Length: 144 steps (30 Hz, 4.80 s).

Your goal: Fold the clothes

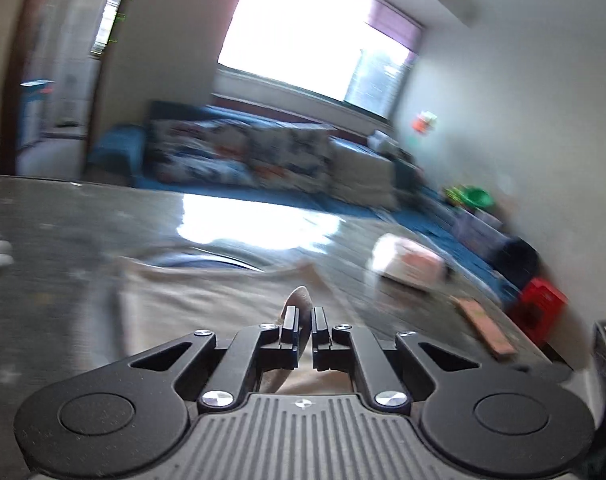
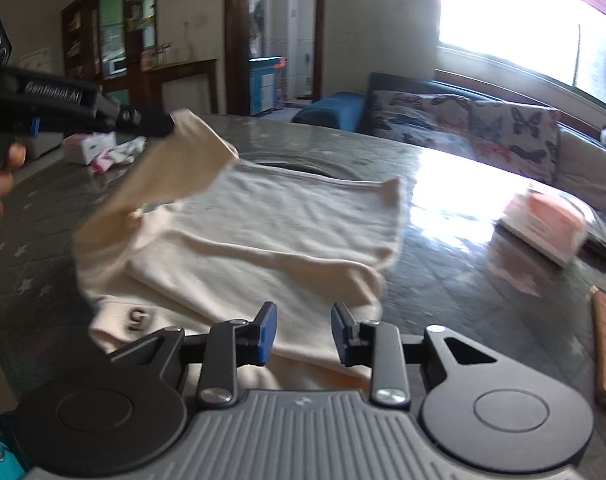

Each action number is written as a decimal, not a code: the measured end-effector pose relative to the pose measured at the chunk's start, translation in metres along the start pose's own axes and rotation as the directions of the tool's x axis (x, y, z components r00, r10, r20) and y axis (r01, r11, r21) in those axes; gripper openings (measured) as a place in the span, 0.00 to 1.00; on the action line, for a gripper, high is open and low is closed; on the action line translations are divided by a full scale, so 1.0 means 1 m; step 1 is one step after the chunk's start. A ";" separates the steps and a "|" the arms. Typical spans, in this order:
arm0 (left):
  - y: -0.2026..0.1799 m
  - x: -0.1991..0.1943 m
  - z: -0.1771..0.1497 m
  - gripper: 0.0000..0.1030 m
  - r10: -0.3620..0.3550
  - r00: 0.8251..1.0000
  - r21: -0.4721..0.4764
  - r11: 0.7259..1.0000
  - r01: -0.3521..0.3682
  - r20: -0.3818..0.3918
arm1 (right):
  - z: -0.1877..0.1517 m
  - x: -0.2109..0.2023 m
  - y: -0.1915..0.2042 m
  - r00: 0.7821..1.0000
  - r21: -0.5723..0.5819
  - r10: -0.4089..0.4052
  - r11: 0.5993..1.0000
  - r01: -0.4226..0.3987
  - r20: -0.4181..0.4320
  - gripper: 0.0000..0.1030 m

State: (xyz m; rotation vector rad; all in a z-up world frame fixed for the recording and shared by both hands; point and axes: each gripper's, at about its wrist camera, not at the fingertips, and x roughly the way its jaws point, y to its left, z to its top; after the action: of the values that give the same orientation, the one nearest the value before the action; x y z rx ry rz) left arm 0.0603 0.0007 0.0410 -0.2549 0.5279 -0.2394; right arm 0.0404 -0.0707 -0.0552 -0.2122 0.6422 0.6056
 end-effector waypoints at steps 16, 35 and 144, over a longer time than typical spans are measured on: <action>-0.041 0.043 -0.024 0.24 -0.106 0.978 0.118 0.985 0.129 -0.180 | -0.014 -0.005 -0.069 0.999 0.164 -0.042 0.986 0.037 0.027 0.29; 0.051 -0.022 -0.046 0.43 0.238 0.946 0.163 0.965 -0.205 -0.221 | 0.016 0.045 -0.018 0.992 0.034 0.127 0.991 -0.126 -0.012 0.29; -0.005 -0.096 -0.095 0.05 -0.046 0.963 0.534 0.825 0.186 -0.264 | -0.006 -0.053 0.076 0.946 -0.293 0.320 0.900 -0.322 -0.057 0.06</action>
State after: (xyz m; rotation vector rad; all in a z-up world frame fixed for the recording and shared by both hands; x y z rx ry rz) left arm -0.0703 0.0067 0.0076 0.3208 0.6599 -0.5384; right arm -0.0412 -0.0362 -0.0272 -0.3958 0.5947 1.0244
